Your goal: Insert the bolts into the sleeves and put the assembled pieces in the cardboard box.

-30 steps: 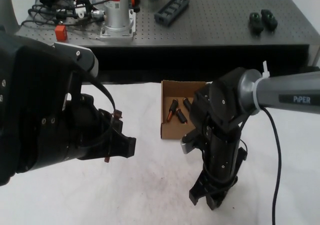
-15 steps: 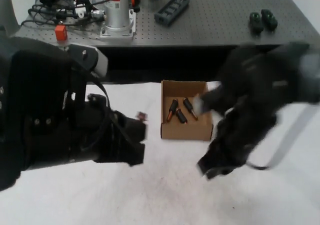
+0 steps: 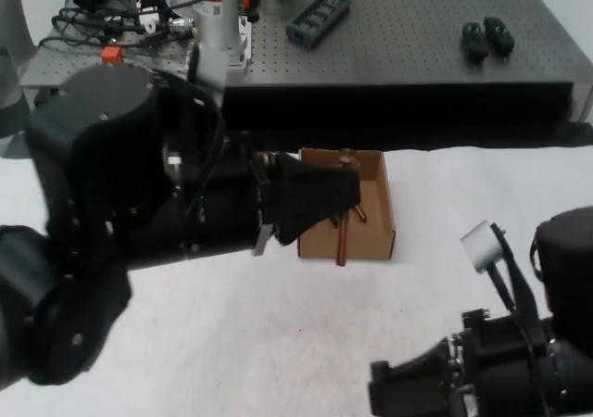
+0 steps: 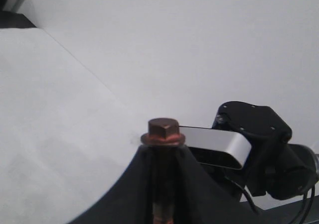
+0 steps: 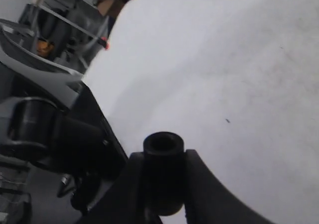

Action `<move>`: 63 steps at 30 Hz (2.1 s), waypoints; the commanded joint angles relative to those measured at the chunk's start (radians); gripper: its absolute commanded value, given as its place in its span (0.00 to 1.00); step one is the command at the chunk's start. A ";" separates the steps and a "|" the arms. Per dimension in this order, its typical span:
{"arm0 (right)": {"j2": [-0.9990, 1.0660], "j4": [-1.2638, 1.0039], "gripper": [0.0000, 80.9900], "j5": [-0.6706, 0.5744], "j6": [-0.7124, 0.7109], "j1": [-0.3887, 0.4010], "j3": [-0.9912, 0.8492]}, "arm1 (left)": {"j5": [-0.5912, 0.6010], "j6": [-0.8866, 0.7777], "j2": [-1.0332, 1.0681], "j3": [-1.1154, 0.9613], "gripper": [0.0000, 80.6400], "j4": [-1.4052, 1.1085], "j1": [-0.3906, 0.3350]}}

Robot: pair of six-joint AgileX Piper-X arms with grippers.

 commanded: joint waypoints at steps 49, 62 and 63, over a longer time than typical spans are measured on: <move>0.123 -0.571 0.05 0.114 0.169 0.010 -0.004 | 0.087 -0.010 -0.002 -0.006 0.01 -0.035 0.002; 0.123 -0.494 0.05 0.170 0.057 -0.045 -0.019 | 0.029 -0.002 -0.002 -0.006 0.59 -0.032 0.002; 0.123 -0.469 0.05 0.206 0.024 -0.062 -0.031 | -0.014 -0.002 -0.002 -0.006 0.67 -0.023 0.002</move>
